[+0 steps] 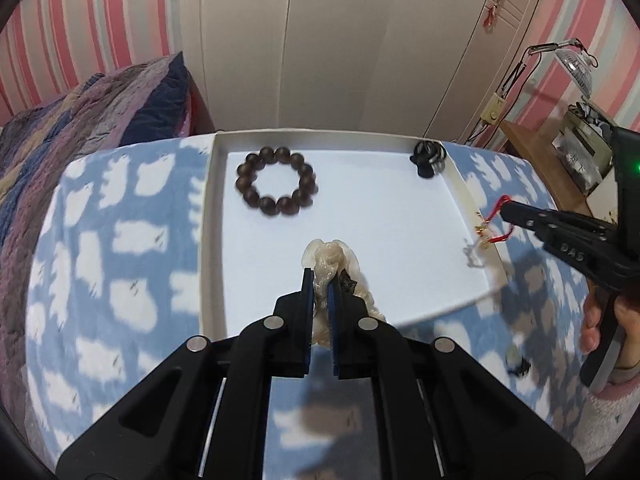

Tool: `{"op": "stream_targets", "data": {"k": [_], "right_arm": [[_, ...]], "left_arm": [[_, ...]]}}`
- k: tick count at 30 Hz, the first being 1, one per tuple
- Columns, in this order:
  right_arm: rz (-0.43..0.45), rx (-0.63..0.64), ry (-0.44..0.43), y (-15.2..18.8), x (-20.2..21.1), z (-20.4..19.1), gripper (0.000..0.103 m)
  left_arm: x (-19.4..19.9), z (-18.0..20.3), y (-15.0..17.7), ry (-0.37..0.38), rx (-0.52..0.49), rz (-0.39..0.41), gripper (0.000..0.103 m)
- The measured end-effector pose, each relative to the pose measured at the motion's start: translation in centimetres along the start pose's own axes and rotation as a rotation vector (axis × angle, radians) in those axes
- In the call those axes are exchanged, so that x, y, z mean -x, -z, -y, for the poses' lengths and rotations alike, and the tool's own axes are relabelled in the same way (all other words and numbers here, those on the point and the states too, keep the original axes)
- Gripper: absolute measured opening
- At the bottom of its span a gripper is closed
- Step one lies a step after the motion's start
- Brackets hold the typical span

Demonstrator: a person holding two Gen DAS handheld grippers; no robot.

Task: Organize jewelry
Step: 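Place the shell bracelet beside the beads while the right tool drops the pendant by the clip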

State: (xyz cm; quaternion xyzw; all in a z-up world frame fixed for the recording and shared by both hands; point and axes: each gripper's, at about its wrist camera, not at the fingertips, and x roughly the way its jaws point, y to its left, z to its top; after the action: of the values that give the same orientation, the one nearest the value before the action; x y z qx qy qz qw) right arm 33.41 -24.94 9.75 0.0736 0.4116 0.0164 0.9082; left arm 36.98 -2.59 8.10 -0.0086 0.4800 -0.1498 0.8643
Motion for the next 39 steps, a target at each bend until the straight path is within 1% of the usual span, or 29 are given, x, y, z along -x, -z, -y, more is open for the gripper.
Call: {"op": "stream_targets", "data": {"k": [4,8,12,14,15,20,24,27,28,29,30,32,33,34,35,38,39], "right_arm": [[-0.025,-0.011,0.021,-2.1,-3.8,-0.3,0.003],[-0.029,-0.016,0.065,-3.9,-6.6,-0.5,0.003],[-0.045,-0.032,0.093,-5.3,-9.1,-0.1,0.003],[-0.067,-0.037,0.107,-5.4,-10.2,0.0,0.003],[-0.077,-0.037,0.121,-5.3,-10.7,0.2,0.003],[-0.122,-0.04,0.168,-4.9,-12.1,1.2,0.003],[-0.143,-0.065,0.164,-4.5,-12.9,2.2,0.005],[-0.151,-0.073,0.154,-4.7,-13.0,2.4,0.005],[-0.154,-0.073,0.154,-4.7,-13.0,2.5,0.005],[-0.158,-0.075,0.151,-4.7,-13.0,2.5,0.005],[-0.163,-0.077,0.15,-4.6,-12.9,2.5,0.008],[-0.157,-0.086,0.142,-4.5,-12.4,2.7,0.025],[-0.139,-0.096,0.132,-4.6,-11.9,2.8,0.038],[-0.119,-0.105,0.115,-4.6,-11.3,2.9,0.041],[-0.109,-0.108,0.111,-4.5,-10.7,3.1,0.043],[-0.075,-0.104,0.089,-4.8,-8.6,2.9,0.045],[-0.064,-0.106,0.08,-4.9,-7.8,2.9,0.05]], "left_arm": [[-3.6,-0.6,-2.6,0.021,0.029,-0.013,0.004],[-6.8,0.0,-4.6,0.001,0.024,-0.017,0.004],[-9.2,0.6,-6.8,0.006,0.027,-0.015,0.004],[-10.5,1.1,-7.8,0.004,0.023,-0.023,0.004],[-11.2,1.4,-8.1,-0.01,0.017,-0.029,0.004],[-13.8,2.0,-8.7,-0.053,-0.002,-0.058,0.005],[-15.0,2.2,-8.5,-0.078,-0.018,-0.086,0.006],[-15.2,2.3,-8.3,-0.094,-0.024,-0.085,0.012],[-15.1,2.2,-8.3,-0.09,-0.023,-0.086,0.021],[-14.9,2.2,-8.2,-0.082,-0.018,-0.083,0.026],[-14.8,2.2,-8.2,-0.084,-0.016,-0.082,0.029],[-14.2,2.4,-8.1,-0.092,-0.024,-0.077,0.033],[-13.8,2.6,-8.1,-0.092,-0.03,-0.074,0.035],[-13.2,2.7,-8.1,-0.096,-0.035,-0.063,0.041],[-12.6,2.8,-8.0,-0.098,-0.036,-0.052,0.047],[-10.1,2.9,-8.0,-0.088,-0.032,-0.017,0.054],[-8.8,2.8,-7.9,-0.079,-0.029,-0.001,0.056]]}}
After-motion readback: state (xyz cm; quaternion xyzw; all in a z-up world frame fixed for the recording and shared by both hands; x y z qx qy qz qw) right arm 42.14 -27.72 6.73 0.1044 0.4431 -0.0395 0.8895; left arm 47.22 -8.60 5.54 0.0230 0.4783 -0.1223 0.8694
